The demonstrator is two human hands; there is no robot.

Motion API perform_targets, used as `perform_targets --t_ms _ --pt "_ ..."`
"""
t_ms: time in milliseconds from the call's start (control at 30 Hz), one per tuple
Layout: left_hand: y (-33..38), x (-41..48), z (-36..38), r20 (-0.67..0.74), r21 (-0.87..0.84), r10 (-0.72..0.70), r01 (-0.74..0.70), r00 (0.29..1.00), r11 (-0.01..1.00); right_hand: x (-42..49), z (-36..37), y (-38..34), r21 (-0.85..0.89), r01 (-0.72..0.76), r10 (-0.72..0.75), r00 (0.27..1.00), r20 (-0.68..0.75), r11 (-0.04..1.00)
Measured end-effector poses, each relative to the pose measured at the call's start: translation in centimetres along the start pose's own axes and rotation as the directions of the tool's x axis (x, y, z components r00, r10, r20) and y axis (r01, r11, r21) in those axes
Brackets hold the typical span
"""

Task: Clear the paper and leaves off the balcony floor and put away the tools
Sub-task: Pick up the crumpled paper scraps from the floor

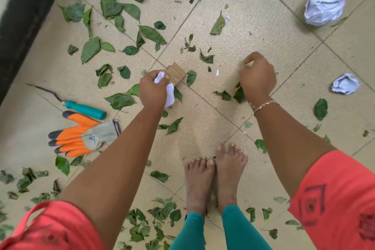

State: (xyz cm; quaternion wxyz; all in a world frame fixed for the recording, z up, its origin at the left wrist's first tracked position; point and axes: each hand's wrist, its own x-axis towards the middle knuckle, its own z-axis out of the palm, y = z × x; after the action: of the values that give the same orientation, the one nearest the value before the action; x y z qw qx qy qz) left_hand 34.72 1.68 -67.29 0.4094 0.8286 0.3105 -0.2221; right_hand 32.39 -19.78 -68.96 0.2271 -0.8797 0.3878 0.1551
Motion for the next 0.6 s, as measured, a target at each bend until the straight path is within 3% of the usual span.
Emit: perform_targets --t_ms 167,300,433,600 --pt "0.4 -0.6 0.8 0.033 0.005 0.023 -0.024 0.999 1.000 -1.5 1.7 -1.2 -0.092 0.268 -0.240 0.940 0.241 0.959" --pt "1.0 -0.7 1.6 0.042 0.004 0.027 -0.027 0.999 1.000 -1.6 3.2 -1.4 -0.123 0.347 -0.316 0.923 0.220 0.930" --pt "1.7 -1.4 1.2 0.058 0.019 0.046 -0.047 0.997 0.999 -1.6 2.4 -1.2 -0.092 0.281 -0.252 0.937 0.240 0.955" --pt "4.1 -5.4 -0.7 0.120 0.045 0.052 -0.057 0.991 0.997 -4.3 -3.7 0.5 0.088 0.126 -0.143 0.967 0.212 0.988"
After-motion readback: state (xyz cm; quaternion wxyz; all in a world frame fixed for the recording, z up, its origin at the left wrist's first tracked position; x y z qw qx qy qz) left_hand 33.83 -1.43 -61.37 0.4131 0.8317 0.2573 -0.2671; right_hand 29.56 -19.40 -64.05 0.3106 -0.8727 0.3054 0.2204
